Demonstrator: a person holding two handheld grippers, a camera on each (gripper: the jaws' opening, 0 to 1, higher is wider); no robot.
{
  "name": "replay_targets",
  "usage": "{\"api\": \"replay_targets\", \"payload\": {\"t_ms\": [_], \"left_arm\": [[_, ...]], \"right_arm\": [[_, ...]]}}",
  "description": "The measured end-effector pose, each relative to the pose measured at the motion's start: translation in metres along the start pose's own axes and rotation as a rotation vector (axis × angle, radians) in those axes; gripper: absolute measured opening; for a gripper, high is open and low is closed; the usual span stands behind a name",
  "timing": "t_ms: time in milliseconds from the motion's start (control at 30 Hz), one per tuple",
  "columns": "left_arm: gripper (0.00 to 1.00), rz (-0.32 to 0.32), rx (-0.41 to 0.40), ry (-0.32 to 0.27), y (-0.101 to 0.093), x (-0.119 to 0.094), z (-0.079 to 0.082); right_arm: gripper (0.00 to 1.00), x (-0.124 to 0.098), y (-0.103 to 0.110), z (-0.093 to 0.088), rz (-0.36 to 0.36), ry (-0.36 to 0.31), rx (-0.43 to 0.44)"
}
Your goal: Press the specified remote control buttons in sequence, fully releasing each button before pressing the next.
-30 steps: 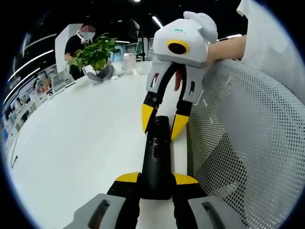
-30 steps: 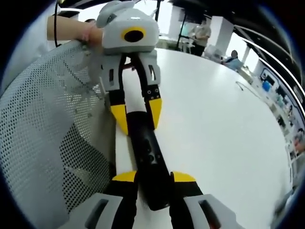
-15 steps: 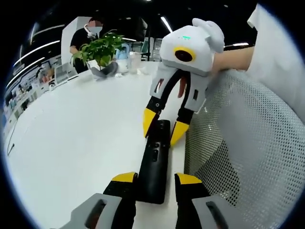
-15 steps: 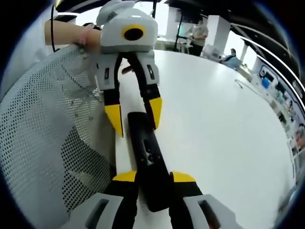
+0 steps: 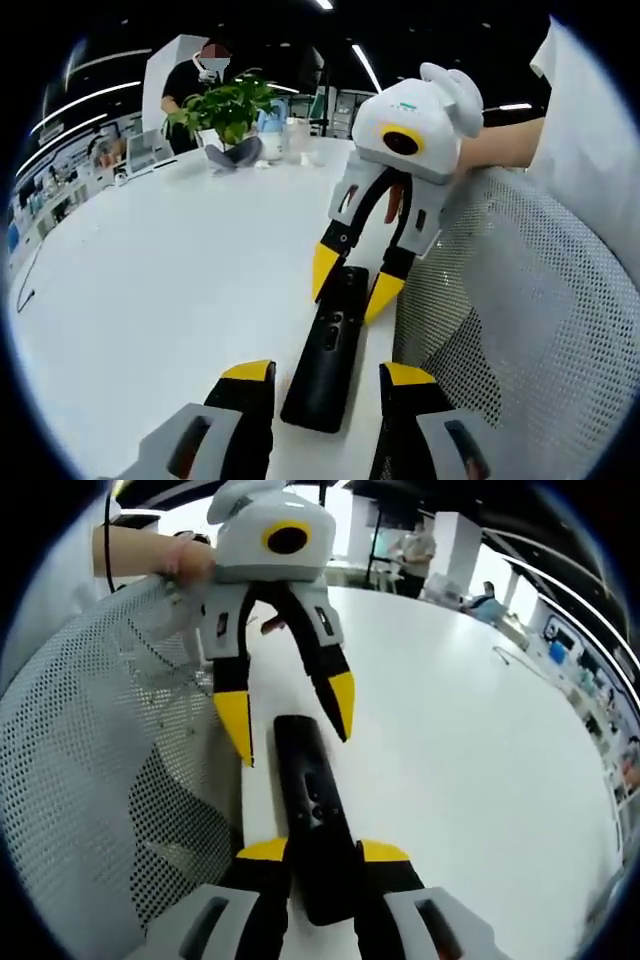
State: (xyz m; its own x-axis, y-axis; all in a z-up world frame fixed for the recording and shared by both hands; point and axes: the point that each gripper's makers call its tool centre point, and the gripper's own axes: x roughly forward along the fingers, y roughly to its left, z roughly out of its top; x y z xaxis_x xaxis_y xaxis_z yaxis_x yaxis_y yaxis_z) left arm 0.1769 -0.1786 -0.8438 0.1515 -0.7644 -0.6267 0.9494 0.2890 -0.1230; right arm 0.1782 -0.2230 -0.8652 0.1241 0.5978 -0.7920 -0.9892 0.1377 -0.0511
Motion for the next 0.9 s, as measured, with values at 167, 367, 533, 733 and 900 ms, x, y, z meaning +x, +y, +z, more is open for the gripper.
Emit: {"api": "replay_targets", "payload": {"t_ms": [167, 367, 533, 733, 900], "left_arm": [[0.51, -0.005, -0.016, -0.002, 0.001, -0.003, 0.002], [0.62, -0.011, -0.062, -0.006, -0.001, -0.007, 0.003], [0.66, 0.002, -0.077, -0.006, -0.001, -0.013, 0.006], [0.76, 0.025, -0.109, -0.028, 0.001, -0.021, 0.011], [0.82, 0.063, -0.142, -0.059, 0.004, -0.031, 0.016]], "right_arm": [[0.22, 0.001, 0.000, 0.001, 0.001, -0.003, 0.006], [0.22, 0.001, 0.000, 0.001, 0.003, -0.006, 0.011], [0.22, 0.002, 0.000, 0.002, 0.004, -0.009, 0.018], [0.22, 0.002, 0.000, 0.002, 0.005, -0.010, 0.021], [0.22, 0.002, 0.000, 0.002, 0.006, -0.012, 0.025]]}}
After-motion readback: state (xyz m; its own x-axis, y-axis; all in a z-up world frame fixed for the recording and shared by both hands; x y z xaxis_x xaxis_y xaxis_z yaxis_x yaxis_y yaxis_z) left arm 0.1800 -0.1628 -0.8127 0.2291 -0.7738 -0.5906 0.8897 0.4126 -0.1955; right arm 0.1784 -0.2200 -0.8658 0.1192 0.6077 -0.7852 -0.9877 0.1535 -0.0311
